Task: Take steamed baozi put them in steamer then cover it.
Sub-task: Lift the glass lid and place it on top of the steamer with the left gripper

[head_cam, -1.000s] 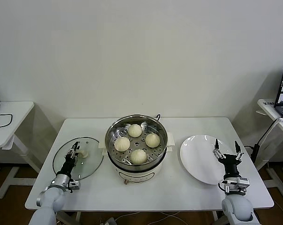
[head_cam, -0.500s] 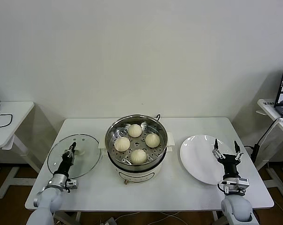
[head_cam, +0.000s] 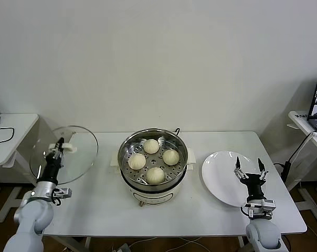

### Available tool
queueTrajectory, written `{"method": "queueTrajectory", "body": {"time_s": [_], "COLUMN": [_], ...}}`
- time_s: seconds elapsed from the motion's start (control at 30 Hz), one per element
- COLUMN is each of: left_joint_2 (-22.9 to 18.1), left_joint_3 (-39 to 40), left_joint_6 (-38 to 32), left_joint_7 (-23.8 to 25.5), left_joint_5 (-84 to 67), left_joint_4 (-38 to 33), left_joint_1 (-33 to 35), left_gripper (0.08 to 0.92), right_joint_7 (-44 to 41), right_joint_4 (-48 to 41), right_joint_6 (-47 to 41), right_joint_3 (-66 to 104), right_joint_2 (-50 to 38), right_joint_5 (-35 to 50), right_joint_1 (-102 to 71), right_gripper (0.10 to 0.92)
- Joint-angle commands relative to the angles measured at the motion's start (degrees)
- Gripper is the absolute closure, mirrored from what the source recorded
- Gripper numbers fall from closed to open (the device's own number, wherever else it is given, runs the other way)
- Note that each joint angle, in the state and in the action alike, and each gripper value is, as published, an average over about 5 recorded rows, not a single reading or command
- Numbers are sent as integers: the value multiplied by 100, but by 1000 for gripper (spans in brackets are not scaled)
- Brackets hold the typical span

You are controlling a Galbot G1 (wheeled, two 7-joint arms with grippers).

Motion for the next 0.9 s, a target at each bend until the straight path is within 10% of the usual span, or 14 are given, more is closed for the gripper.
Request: {"method": "queueTrajectory", "body": {"time_s": [0.03, 0.3, 0.9], "left_joint_2": [51, -635, -1539], "left_joint_3": [70, 1725, 3346], "left_joint_6": [887, 1882, 2318], "left_joint_7": [859, 1466, 2823], "left_joint_5": [-777, -170, 1807], "left_joint_4": [-3095, -3934, -2237], "left_joint_1": [689, 498, -585], "left_gripper": [811, 811, 811], "right_joint_7": [-62, -35, -58], "right_joint_4": [-83, -182, -473], "right_joint_6": [-119, -357, -565], "right_joint_3": [-112, -341, -607], "right_joint_2": [-31, 105, 378], "right_joint_5": [-9, -34, -201], "right_joint_1": [58, 325, 604], "right_gripper": [203, 203, 203]}}
